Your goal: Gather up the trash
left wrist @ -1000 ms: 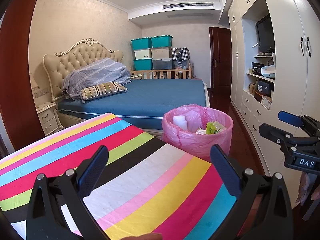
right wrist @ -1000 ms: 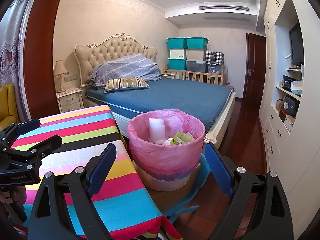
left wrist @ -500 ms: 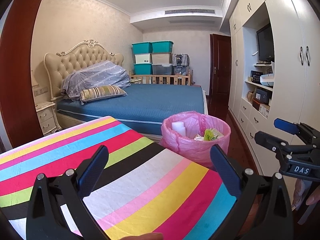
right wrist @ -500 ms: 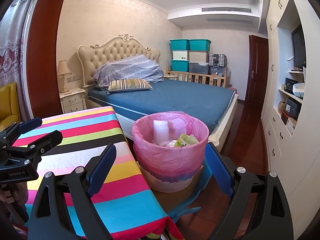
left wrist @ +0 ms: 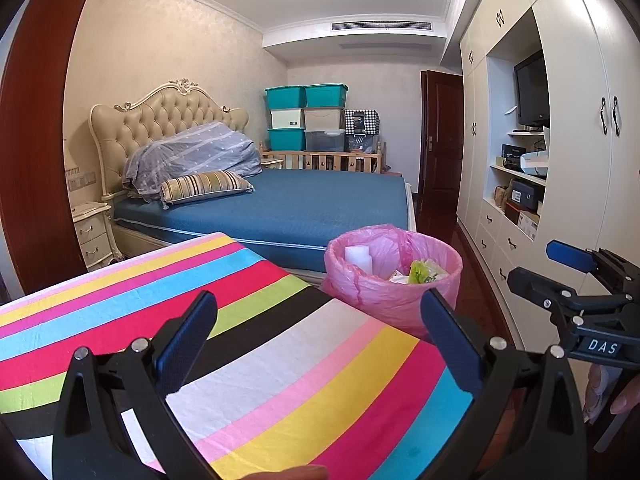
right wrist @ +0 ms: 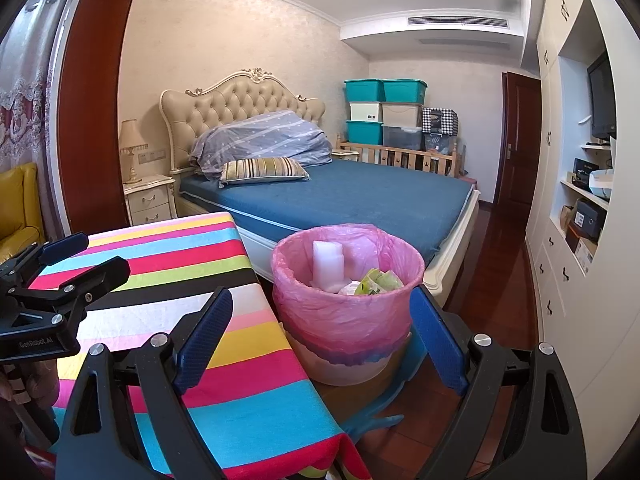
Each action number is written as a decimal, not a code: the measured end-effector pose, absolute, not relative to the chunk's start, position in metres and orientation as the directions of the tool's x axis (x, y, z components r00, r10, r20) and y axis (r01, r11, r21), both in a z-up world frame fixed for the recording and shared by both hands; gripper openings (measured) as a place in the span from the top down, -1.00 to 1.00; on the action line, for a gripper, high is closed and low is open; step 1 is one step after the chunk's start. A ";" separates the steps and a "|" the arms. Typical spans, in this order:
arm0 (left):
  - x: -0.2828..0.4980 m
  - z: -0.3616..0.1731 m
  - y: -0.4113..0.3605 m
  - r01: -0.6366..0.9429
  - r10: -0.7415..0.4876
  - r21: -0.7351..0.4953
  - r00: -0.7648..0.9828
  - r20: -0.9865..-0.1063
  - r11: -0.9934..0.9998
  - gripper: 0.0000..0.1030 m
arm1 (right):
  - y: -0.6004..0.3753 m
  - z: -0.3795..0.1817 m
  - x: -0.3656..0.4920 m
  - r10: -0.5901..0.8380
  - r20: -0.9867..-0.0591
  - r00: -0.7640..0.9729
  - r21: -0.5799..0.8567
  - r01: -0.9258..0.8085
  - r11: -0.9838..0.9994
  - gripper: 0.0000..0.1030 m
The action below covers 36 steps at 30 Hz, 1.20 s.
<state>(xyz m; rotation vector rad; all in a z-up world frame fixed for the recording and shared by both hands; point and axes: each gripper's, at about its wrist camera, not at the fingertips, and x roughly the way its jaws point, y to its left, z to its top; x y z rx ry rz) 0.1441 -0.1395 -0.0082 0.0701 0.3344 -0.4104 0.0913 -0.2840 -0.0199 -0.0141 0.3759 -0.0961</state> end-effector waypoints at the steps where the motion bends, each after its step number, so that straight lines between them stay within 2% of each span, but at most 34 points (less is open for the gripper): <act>1: 0.144 -0.008 -0.140 0.403 -0.380 -0.001 0.863 -0.333 0.915 -0.91 | -0.284 -0.020 0.091 -0.096 -0.366 0.926 -0.030 0.091 0.995 -0.65; 36: 0.144 -0.010 -0.139 0.405 -0.381 0.003 0.862 -0.335 0.914 -0.91 | -0.284 -0.023 0.092 -0.090 -0.371 0.924 -0.023 0.088 0.996 -0.65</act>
